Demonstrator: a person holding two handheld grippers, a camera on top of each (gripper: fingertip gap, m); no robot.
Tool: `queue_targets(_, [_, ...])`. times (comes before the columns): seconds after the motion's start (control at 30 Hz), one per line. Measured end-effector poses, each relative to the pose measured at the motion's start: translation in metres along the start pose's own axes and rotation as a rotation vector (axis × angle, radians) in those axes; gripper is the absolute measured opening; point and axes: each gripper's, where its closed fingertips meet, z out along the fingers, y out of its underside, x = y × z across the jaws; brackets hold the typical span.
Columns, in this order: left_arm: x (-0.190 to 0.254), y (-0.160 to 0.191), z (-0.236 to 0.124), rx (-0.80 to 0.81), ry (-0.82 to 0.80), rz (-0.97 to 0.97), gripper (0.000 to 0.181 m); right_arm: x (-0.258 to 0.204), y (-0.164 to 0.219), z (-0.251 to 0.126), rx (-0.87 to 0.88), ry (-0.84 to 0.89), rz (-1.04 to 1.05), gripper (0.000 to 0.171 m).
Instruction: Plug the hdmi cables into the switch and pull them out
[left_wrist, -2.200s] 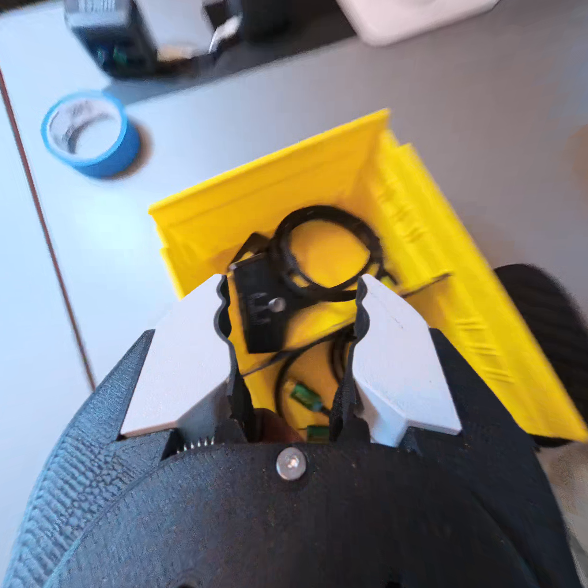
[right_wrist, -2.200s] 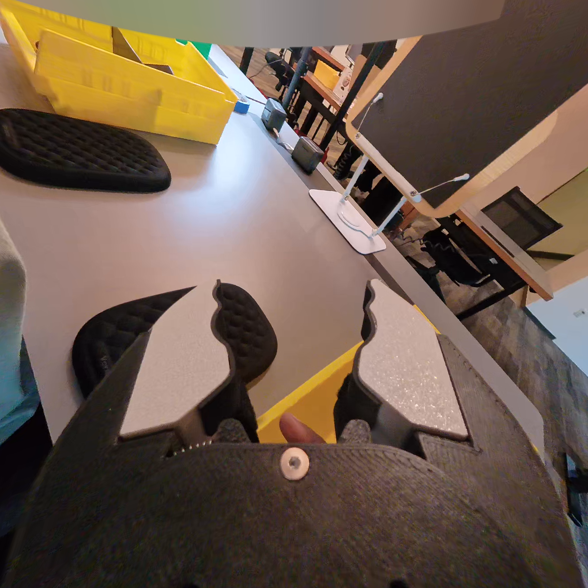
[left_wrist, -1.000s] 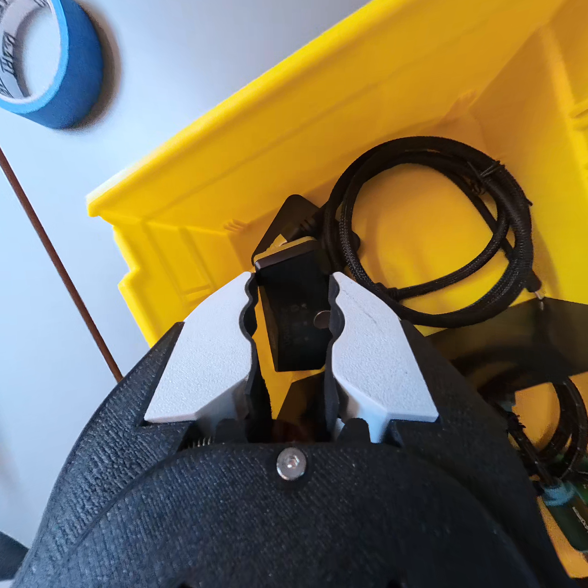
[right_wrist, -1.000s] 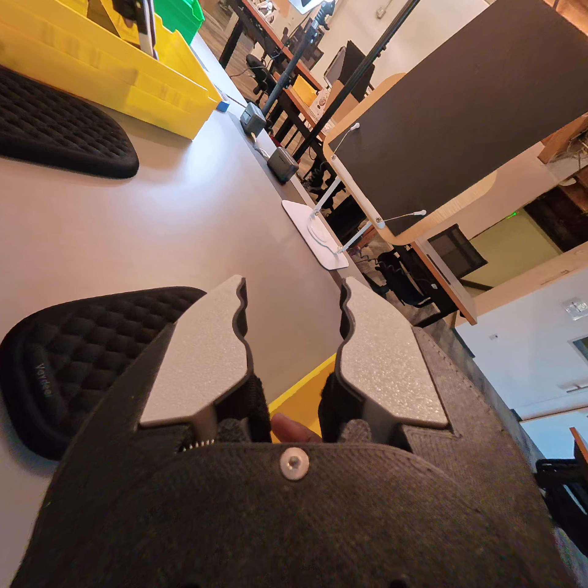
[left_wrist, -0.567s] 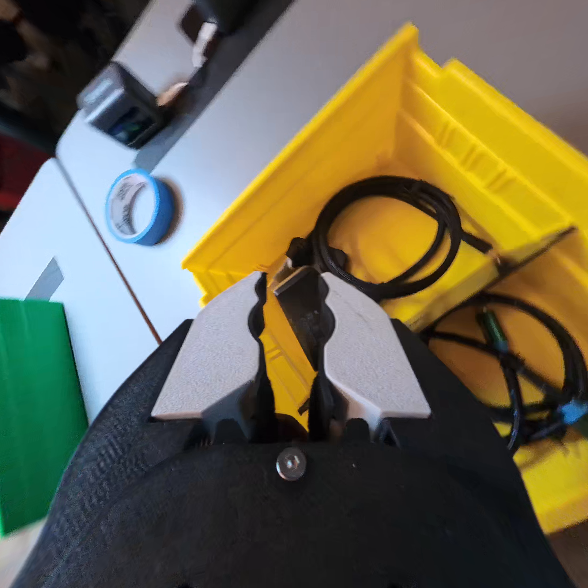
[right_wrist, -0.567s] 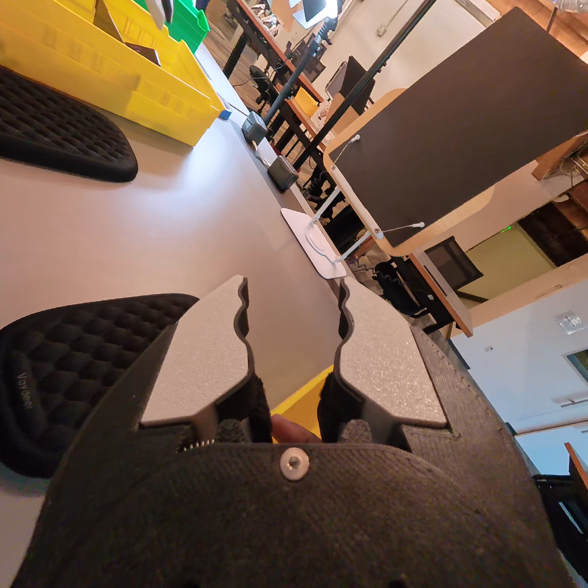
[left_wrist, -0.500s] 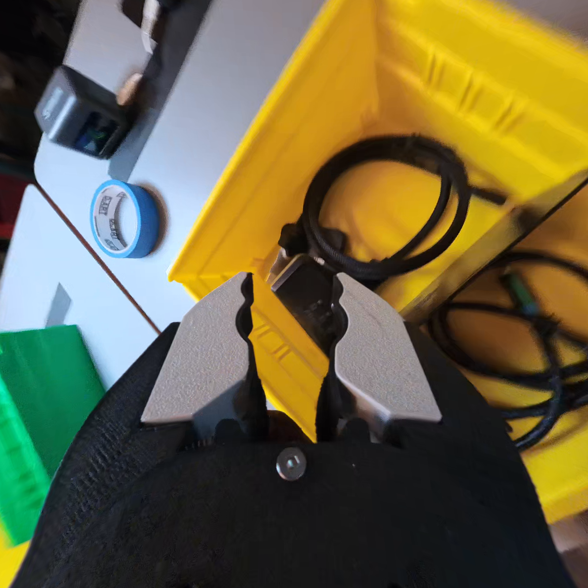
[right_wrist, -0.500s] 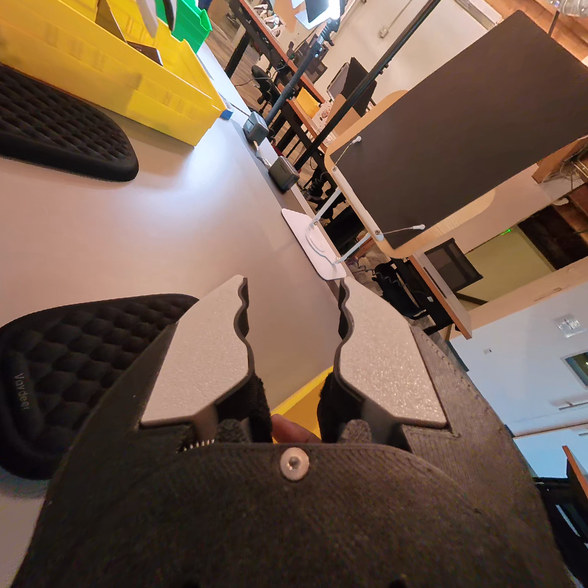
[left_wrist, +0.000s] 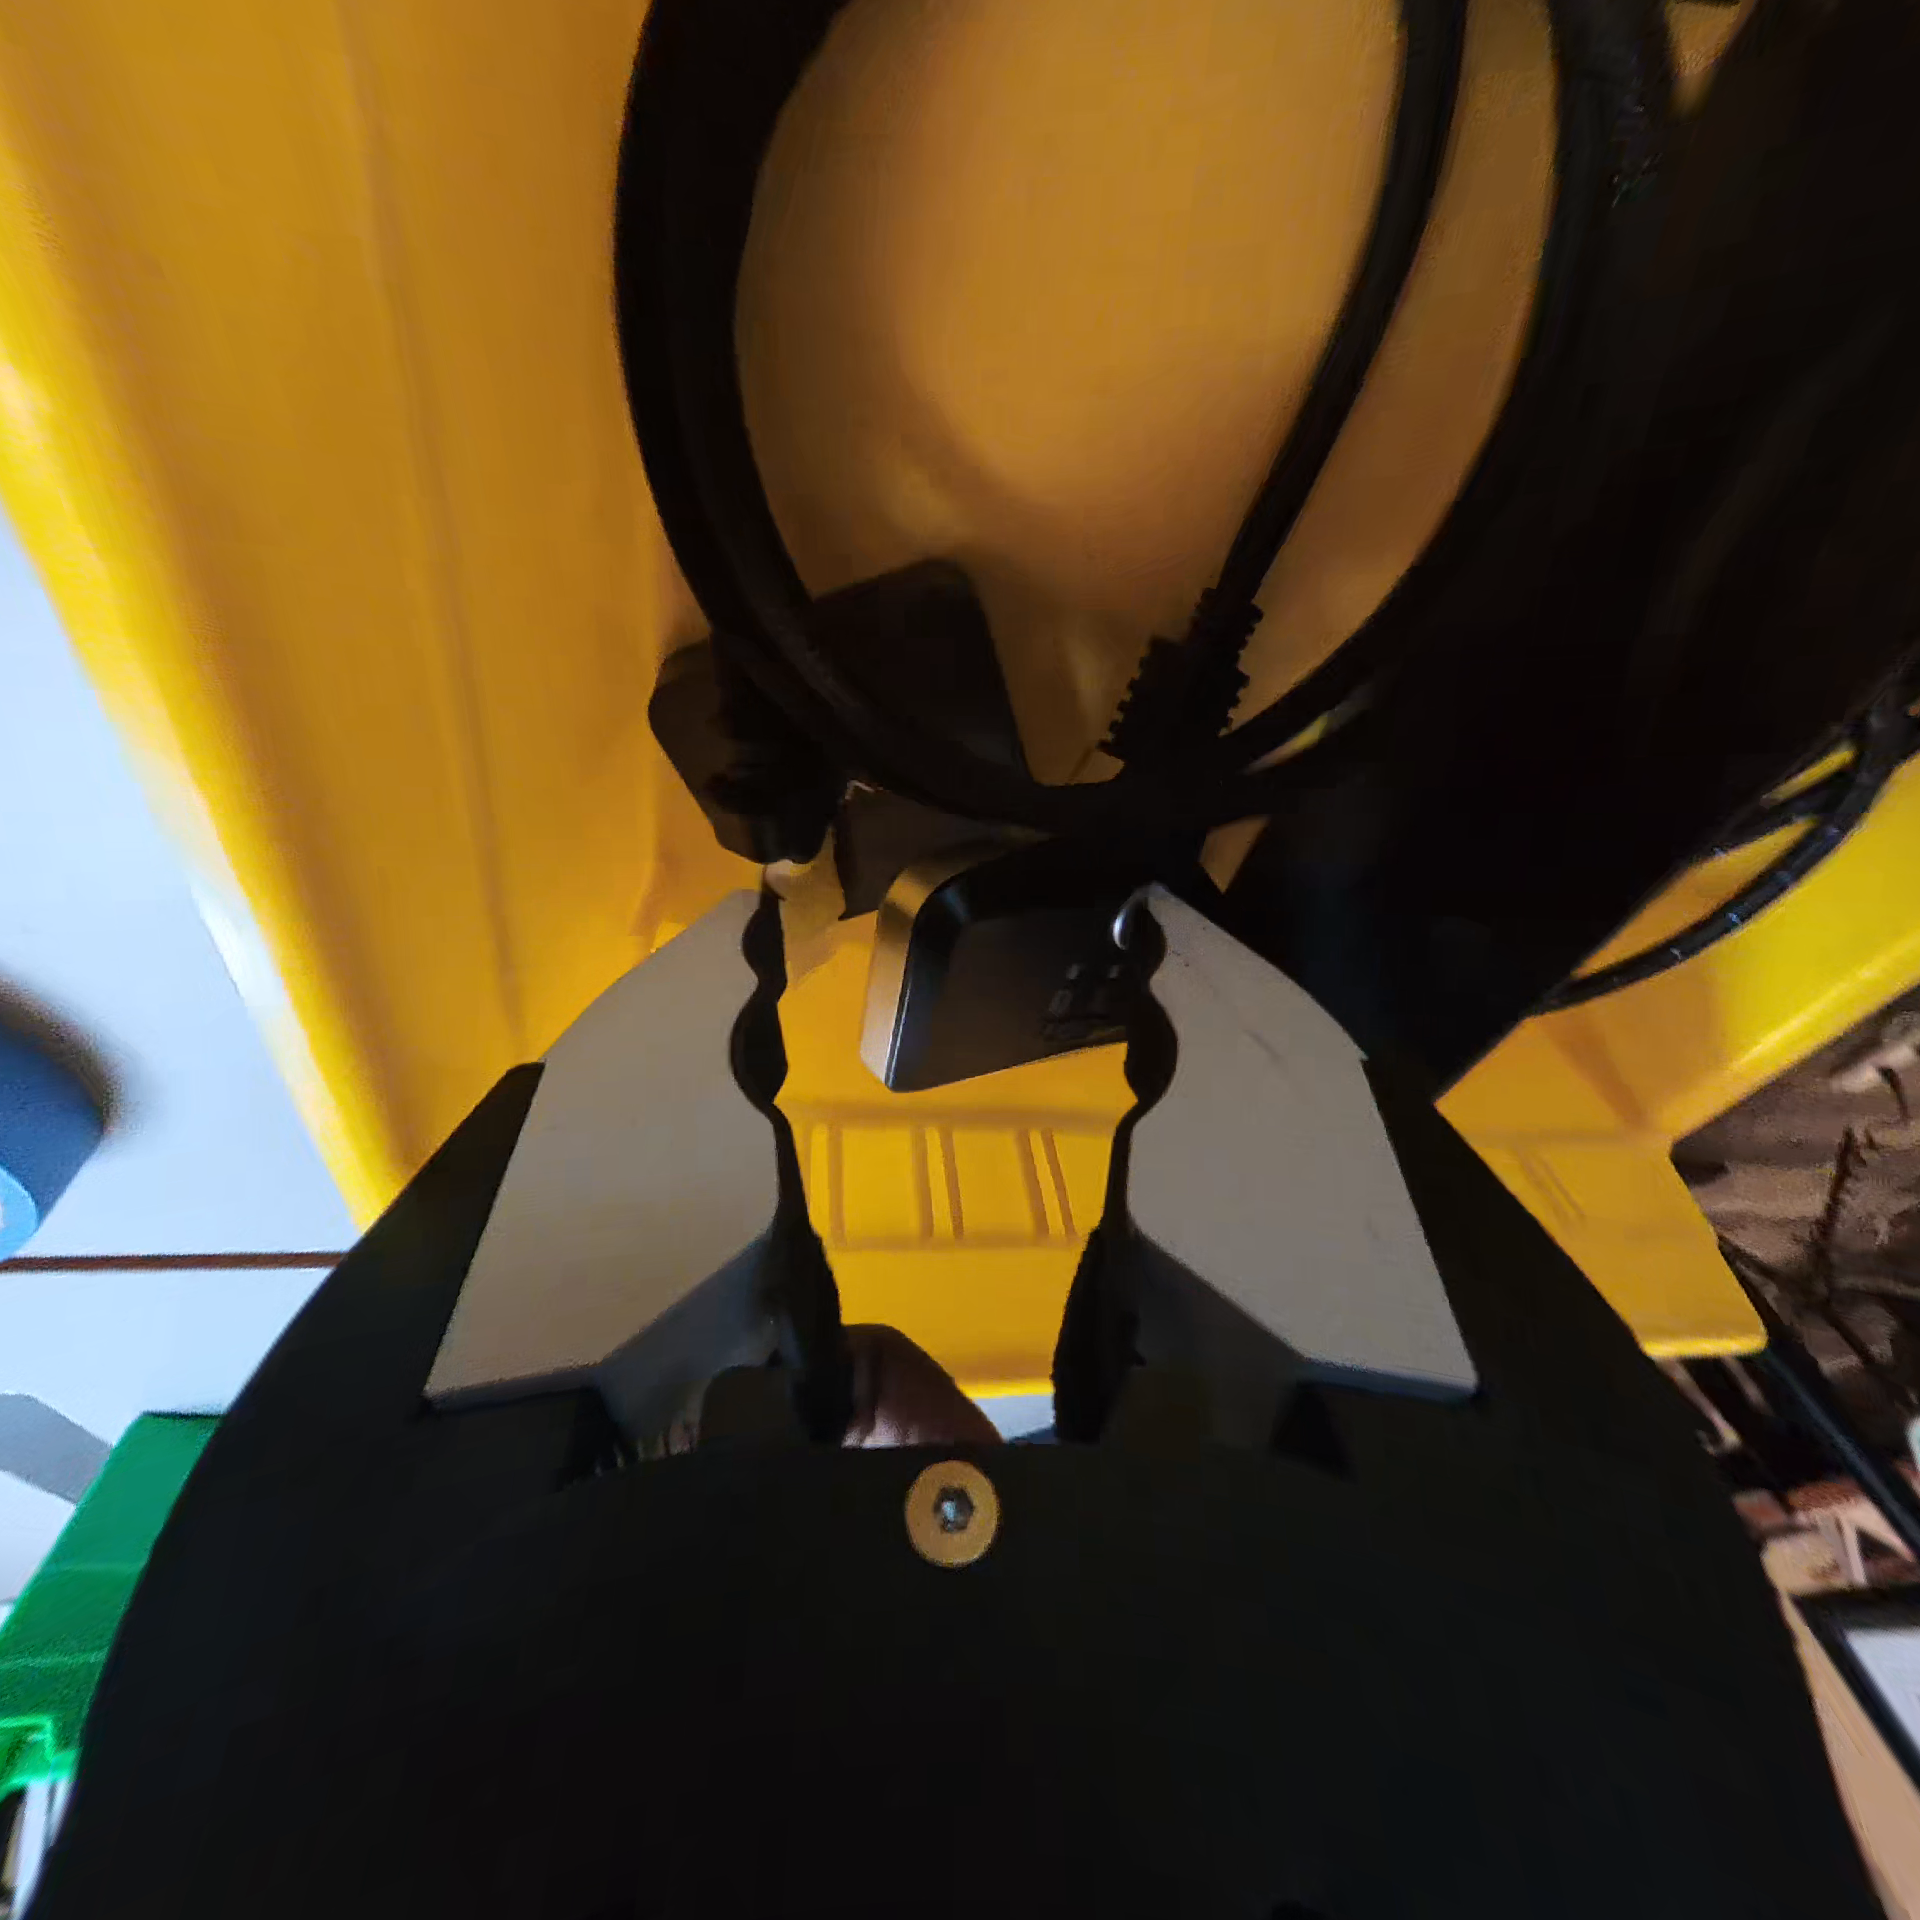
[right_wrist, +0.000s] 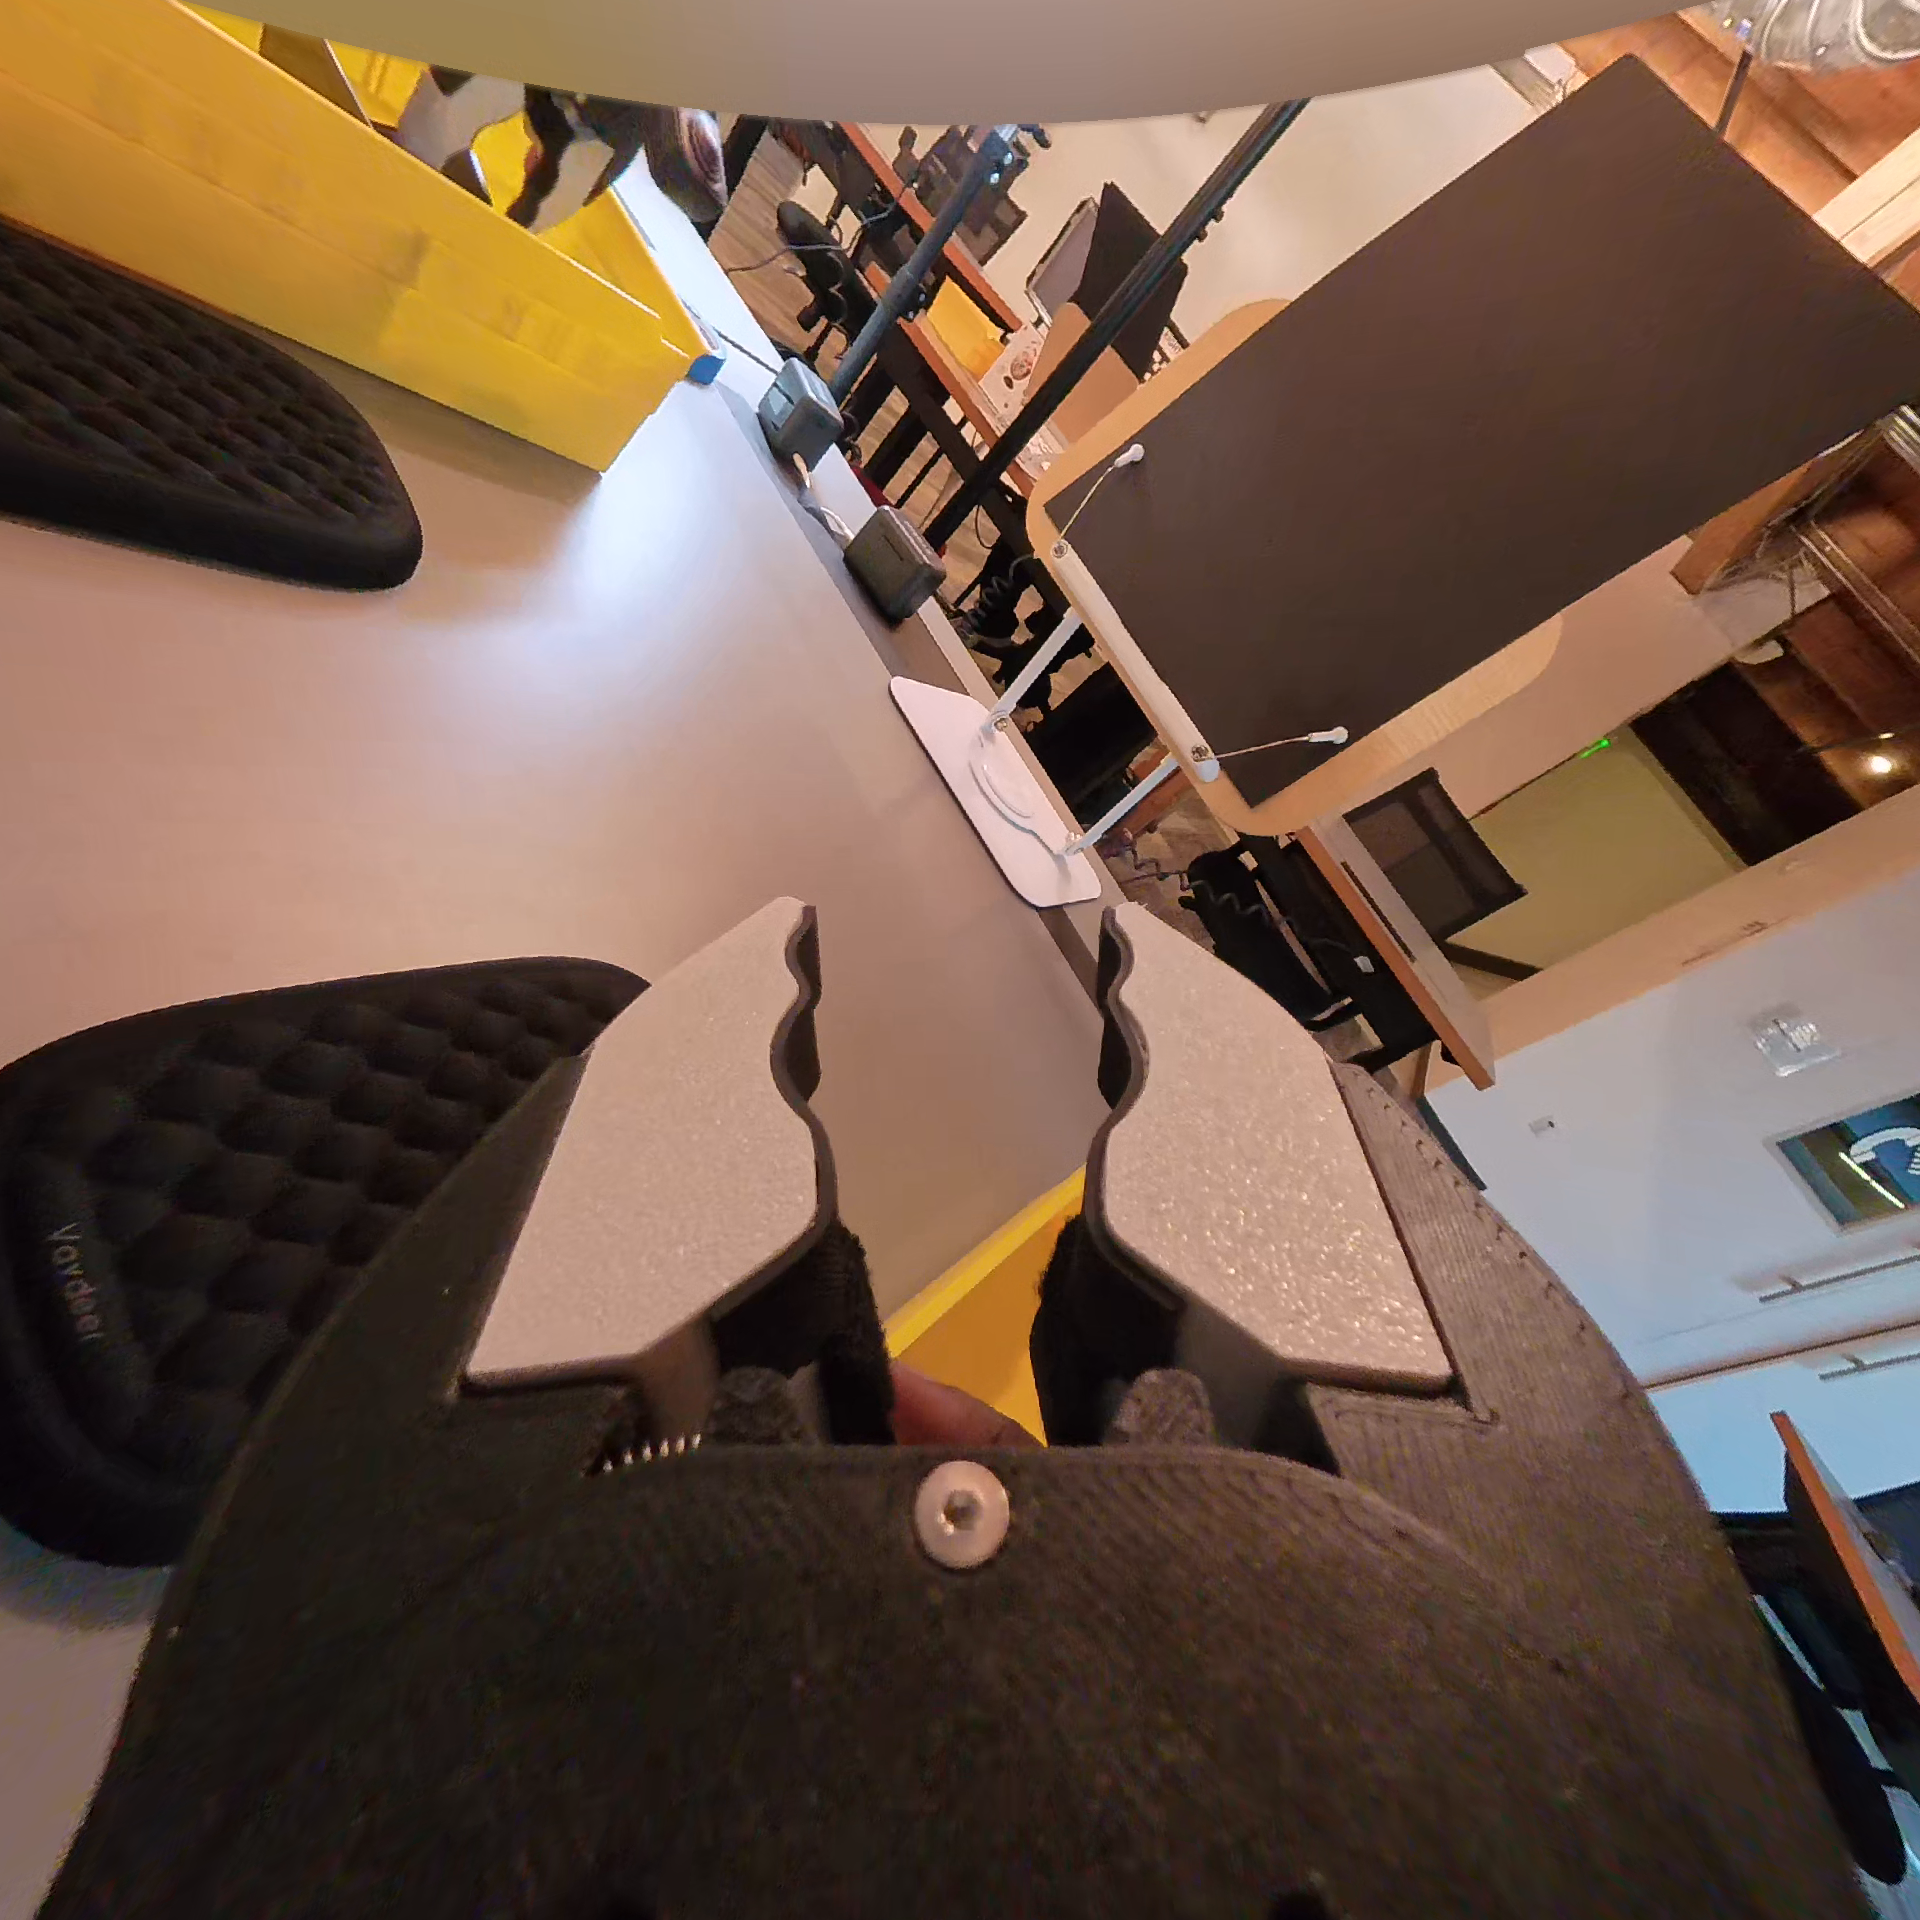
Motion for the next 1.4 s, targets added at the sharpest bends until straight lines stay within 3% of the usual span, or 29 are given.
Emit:
queue_targets(0.1, [0.016, 0.004, -0.002, -0.033, 0.138, -0.036, 0.057, 0.000, 0.001, 0.003, 0.006, -0.002, 0.000, 0.052])
queue_targets(0.2, [0.020, 0.008, -0.009, -0.065, 0.154, 0.005, 0.039, 0.000, 0.002, 0.007, 0.010, -0.010, -0.006, 0.052])
queue_targets(0.3, [0.047, -0.009, -0.027, 0.042, 0.297, -0.008, 0.025, 0.001, 0.001, 0.007, 0.008, -0.008, -0.017, 0.052])
queue_targets(0.4, [0.071, -0.013, -0.025, 0.059, 0.370, 0.002, 0.028, 0.002, -0.001, 0.005, 0.019, -0.003, -0.020, 0.051])
queue_targets(0.57, [0.069, 0.007, 0.008, -0.102, 0.215, 0.085, 0.011, 0.003, 0.000, 0.003, 0.023, 0.007, -0.018, 0.051])
queue_targets(0.63, [0.068, 0.007, 0.009, -0.088, 0.173, 0.091, 0.007, 0.002, 0.001, 0.004, 0.017, 0.000, -0.022, 0.051])
queue_targets(0.8, [0.048, 0.006, -0.019, 0.006, 0.011, 0.053, 0.028, 0.003, -0.004, 0.007, 0.035, -0.001, -0.036, 0.051])
queue_targets(0.87, [0.035, 0.003, -0.028, 0.037, -0.069, 0.059, 0.048, 0.002, -0.005, 0.009, 0.035, -0.004, -0.040, 0.050])
queue_targets(1.0, [0.015, 0.012, -0.024, -0.041, -0.118, 0.071, 0.071, -0.001, -0.002, 0.011, 0.012, -0.007, -0.048, 0.050])
queue_targets(1.23, [0.042, 0.030, 0.008, -0.135, 0.212, -0.042, 0.061, 0.003, -0.003, 0.006, 0.021, 0.012, -0.040, 0.050])
queue_targets(1.4, [0.056, 0.022, 0.018, -0.077, 0.285, -0.052, 0.028, 0.003, -0.002, 0.008, 0.031, 0.010, -0.036, 0.049])
